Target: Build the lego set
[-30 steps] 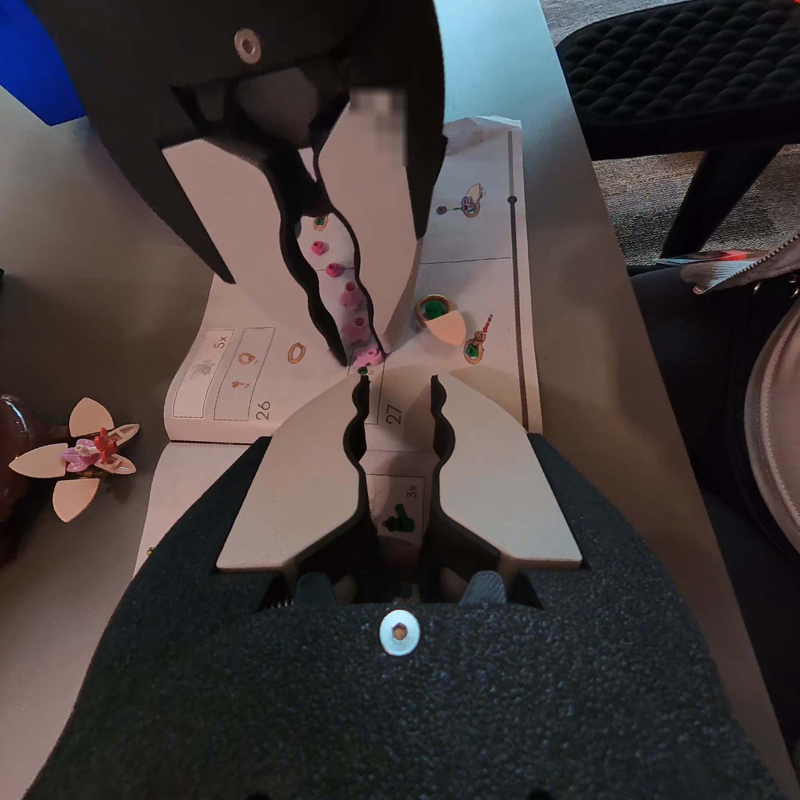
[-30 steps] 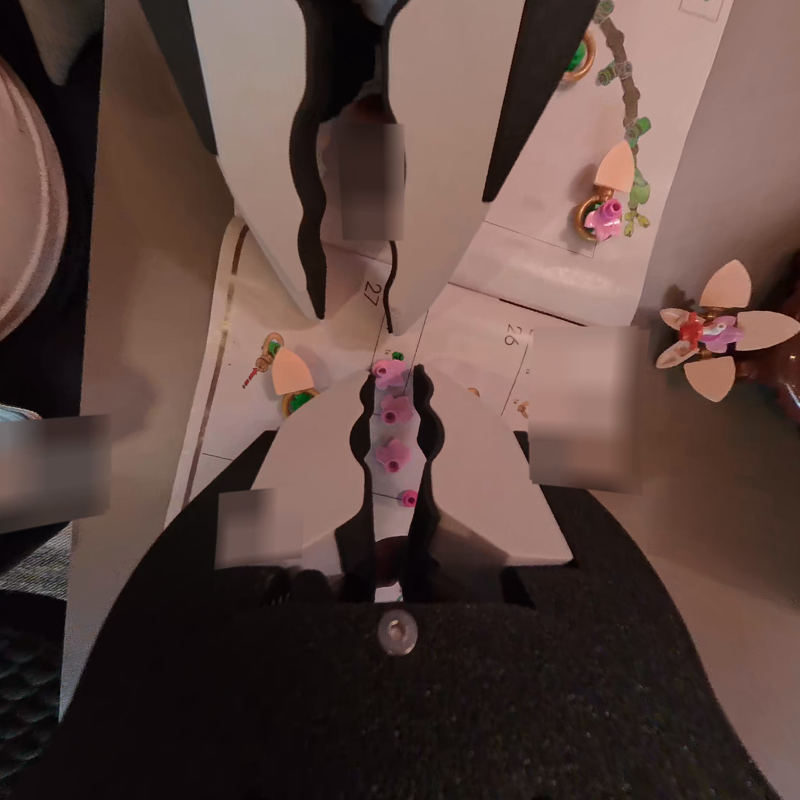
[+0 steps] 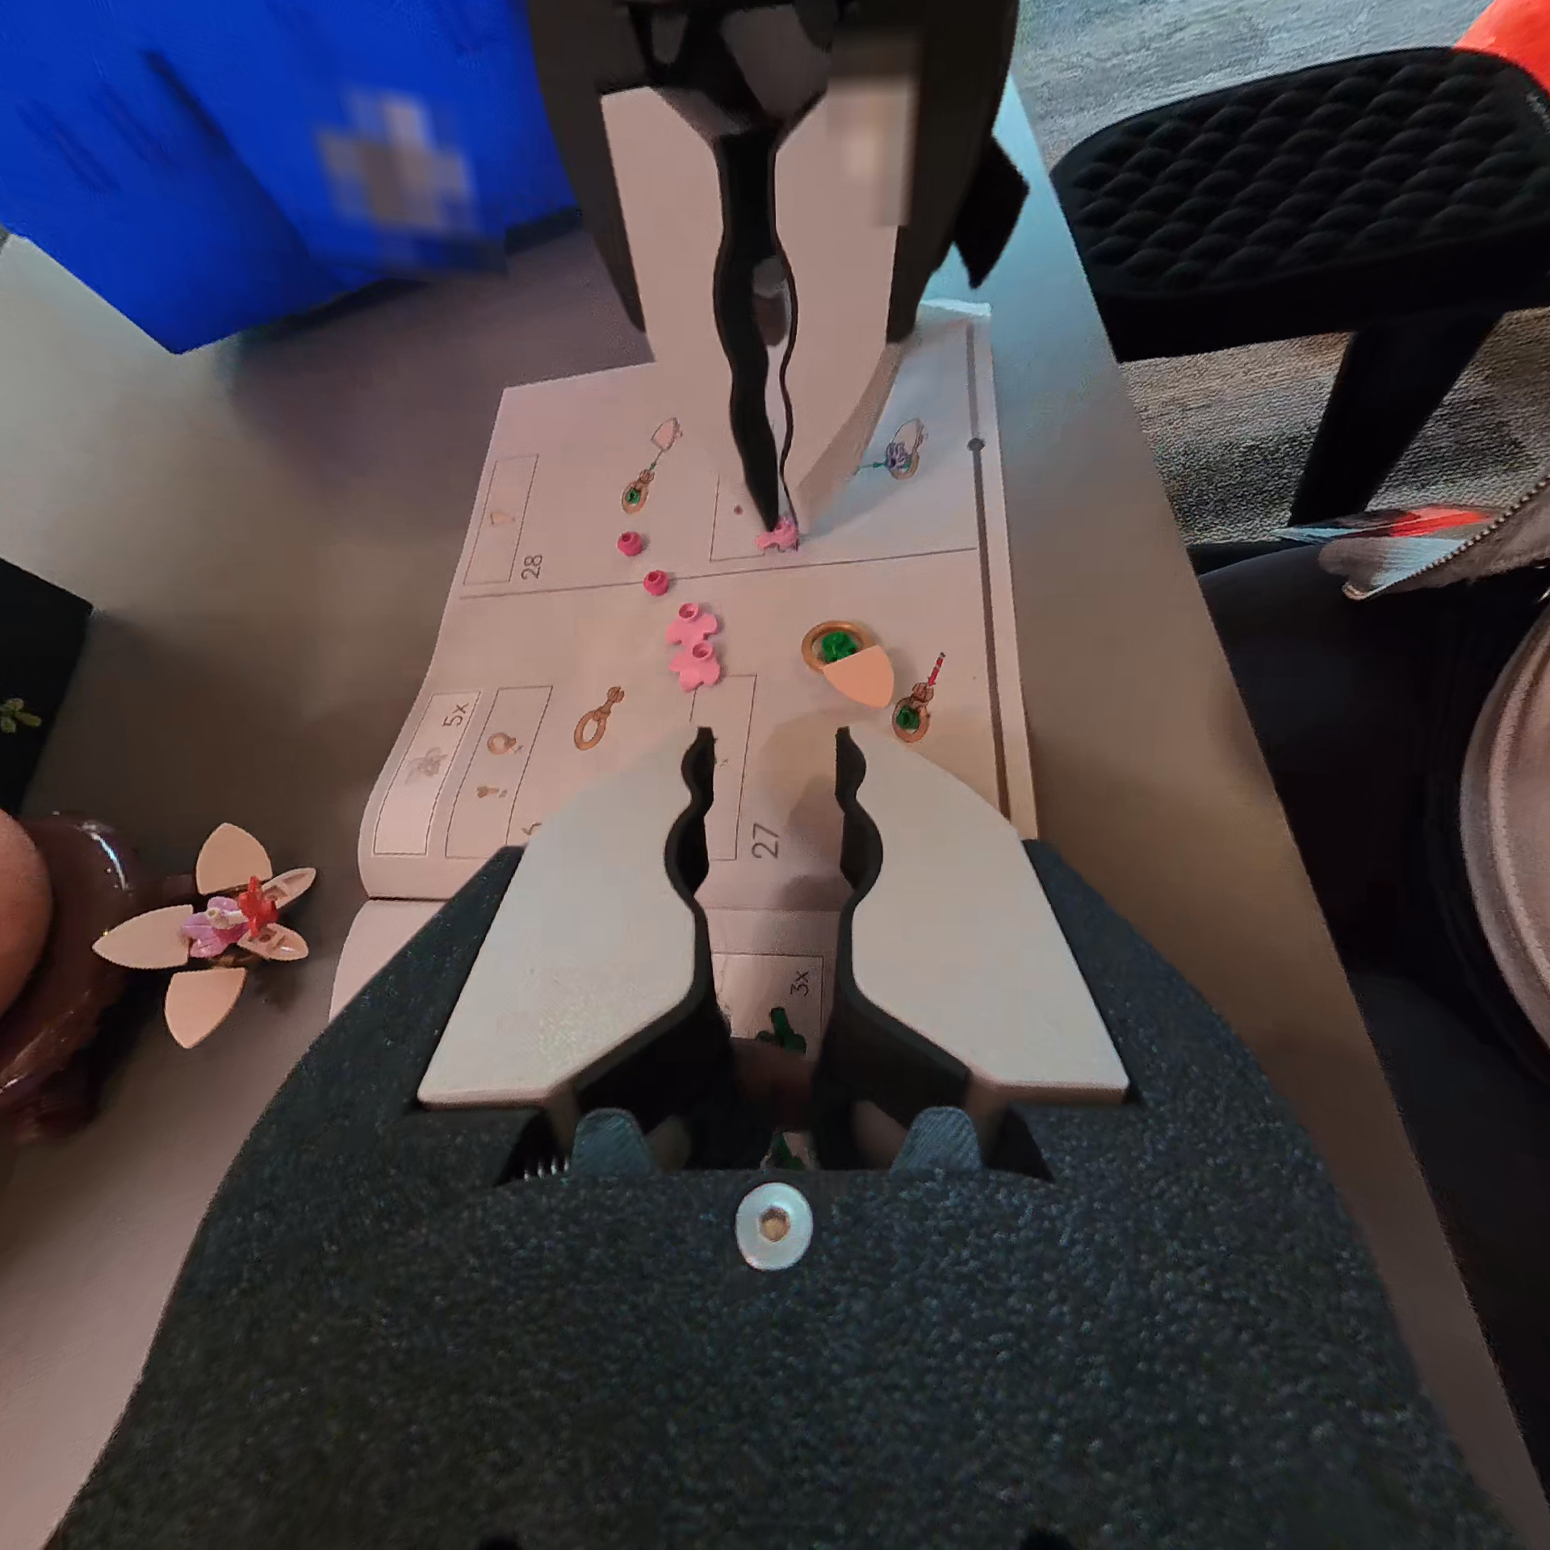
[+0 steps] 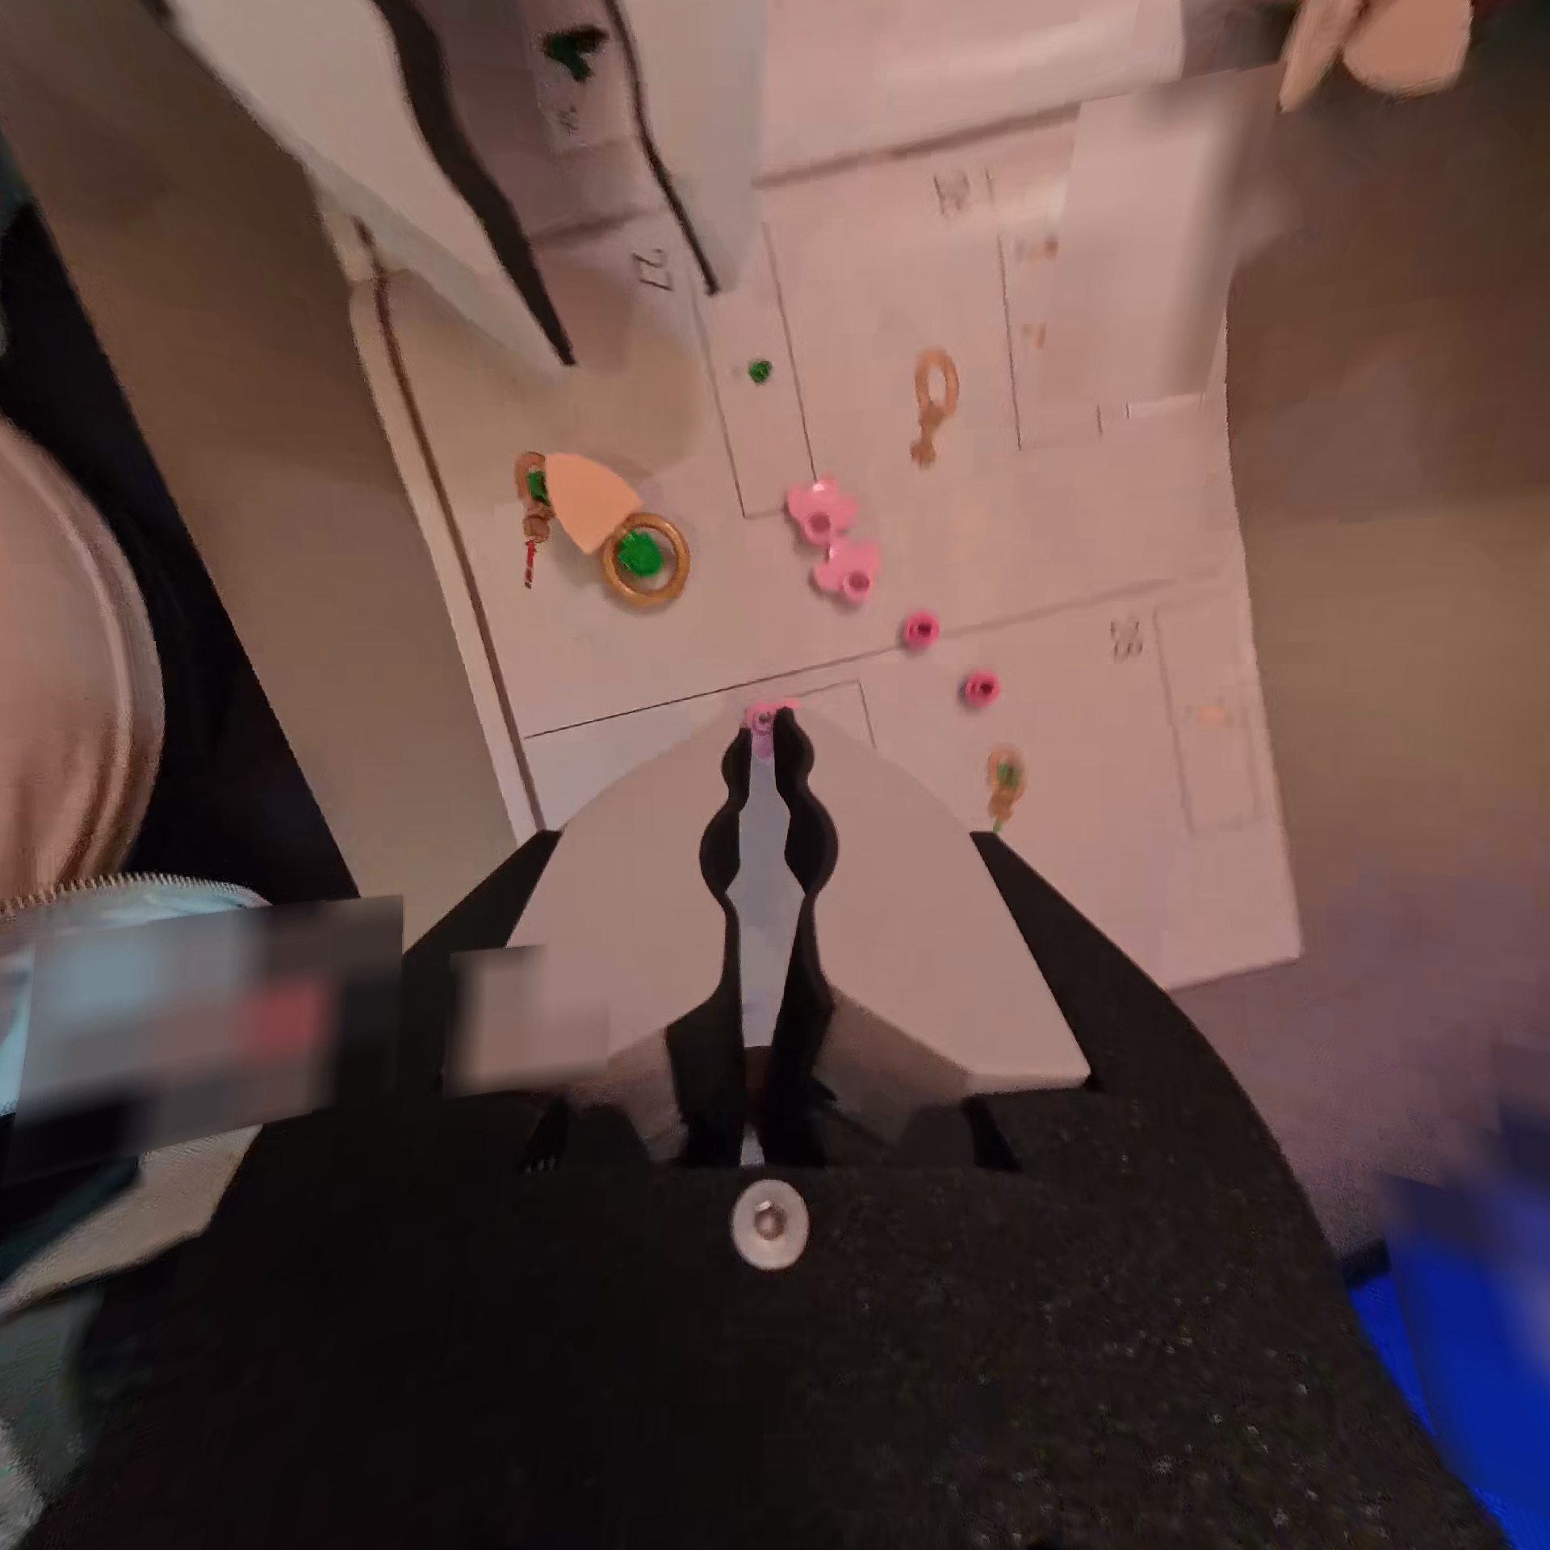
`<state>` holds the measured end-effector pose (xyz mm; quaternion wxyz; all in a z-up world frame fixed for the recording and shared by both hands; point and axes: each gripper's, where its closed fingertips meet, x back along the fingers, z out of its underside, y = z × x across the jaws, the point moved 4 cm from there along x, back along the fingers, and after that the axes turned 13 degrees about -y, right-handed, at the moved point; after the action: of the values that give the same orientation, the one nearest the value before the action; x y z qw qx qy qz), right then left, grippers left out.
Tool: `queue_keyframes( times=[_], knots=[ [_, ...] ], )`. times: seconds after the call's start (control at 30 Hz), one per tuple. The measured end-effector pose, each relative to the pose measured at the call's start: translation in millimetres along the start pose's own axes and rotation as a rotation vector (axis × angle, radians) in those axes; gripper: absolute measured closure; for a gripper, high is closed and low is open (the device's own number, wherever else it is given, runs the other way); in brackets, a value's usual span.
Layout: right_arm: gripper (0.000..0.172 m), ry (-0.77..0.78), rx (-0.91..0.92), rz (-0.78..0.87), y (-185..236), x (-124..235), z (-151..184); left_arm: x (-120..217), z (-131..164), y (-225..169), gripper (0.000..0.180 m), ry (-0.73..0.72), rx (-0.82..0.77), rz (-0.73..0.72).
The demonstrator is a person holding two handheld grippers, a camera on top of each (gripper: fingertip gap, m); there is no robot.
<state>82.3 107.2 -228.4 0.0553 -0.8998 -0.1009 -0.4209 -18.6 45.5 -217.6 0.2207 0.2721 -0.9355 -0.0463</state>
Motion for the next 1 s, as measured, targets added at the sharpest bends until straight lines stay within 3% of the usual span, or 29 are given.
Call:
queue_keyframes(
  times=[0.1,0.17,0.47,0.6,0.73,0.9,1.0],
  knots=[
    [0.166,-0.002,-0.158,0.118,5.5,-1.0,1.6,-2.9,-1.2,-3.4,0.152,0.0,-0.013,0.016],
    [0.151,-0.007,-0.188,0.123,11.5,-1.0,0.8,-4.4,-0.4,-4.8,0.152,0.01,-0.019,0.021],
    [0.149,-0.026,0.042,0.026,2.5,14.5,-0.5,-3.6,0.4,-4.3,0.152,0.013,-0.021,0.018],
    [0.149,0.054,0.055,0.004,-5.0,8.4,5.0,-2.9,2.1,-3.6,0.152,0.017,-0.02,0.017],
    [0.161,0.039,0.267,-0.023,-9.1,16.9,8.0,-2.1,3.5,-2.6,0.152,0.011,-0.015,0.016],
    [0.167,0.034,0.19,-0.039,-14.0,19.0,22.1,-2.9,4.9,-2.7,0.152,0.014,-0.014,0.021],
    [0.158,-0.015,0.098,-0.043,-10.3,15.0,18.5,-3.0,5.4,-2.9,0.152,0.018,-0.015,0.02]
  ],
)
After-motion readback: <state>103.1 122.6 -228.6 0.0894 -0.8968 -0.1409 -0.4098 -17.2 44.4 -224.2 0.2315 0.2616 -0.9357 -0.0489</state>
